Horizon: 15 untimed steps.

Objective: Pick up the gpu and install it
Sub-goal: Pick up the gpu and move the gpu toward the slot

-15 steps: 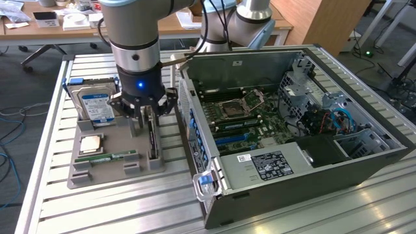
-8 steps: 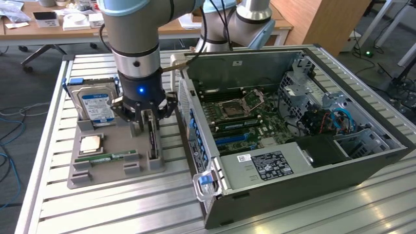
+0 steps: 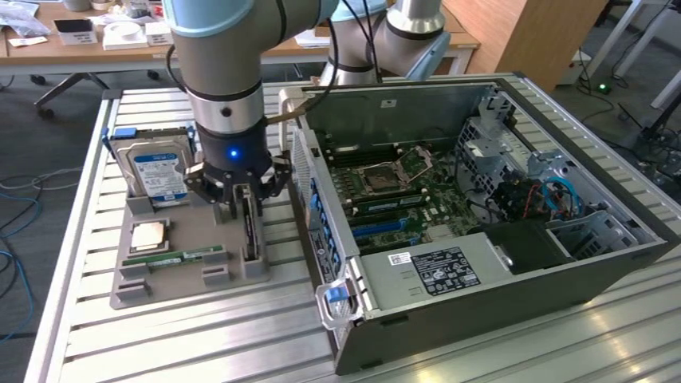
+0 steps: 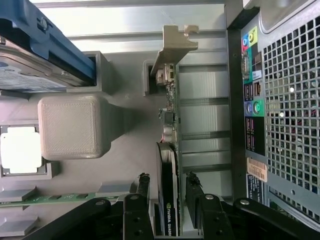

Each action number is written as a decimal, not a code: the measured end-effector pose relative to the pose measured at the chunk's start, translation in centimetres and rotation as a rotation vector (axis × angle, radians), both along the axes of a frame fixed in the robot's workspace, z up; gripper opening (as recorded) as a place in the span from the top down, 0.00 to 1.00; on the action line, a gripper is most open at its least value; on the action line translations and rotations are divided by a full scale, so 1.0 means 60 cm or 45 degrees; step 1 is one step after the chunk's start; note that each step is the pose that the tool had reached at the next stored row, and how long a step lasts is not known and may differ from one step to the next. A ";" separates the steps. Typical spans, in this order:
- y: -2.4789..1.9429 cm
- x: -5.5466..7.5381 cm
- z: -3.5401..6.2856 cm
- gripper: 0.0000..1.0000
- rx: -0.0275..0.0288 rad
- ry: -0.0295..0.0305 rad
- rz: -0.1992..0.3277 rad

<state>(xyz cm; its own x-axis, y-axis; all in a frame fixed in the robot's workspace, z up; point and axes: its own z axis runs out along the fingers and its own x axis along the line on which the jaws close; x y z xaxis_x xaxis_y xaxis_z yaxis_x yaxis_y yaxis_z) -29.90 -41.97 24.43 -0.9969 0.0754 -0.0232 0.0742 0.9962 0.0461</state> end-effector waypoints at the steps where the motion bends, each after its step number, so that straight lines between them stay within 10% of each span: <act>1: 0.0002 0.000 -0.001 0.57 0.0000 0.0001 0.000; 15: 0.0102 0.001 -0.020 0.57 -0.0002 0.0003 0.000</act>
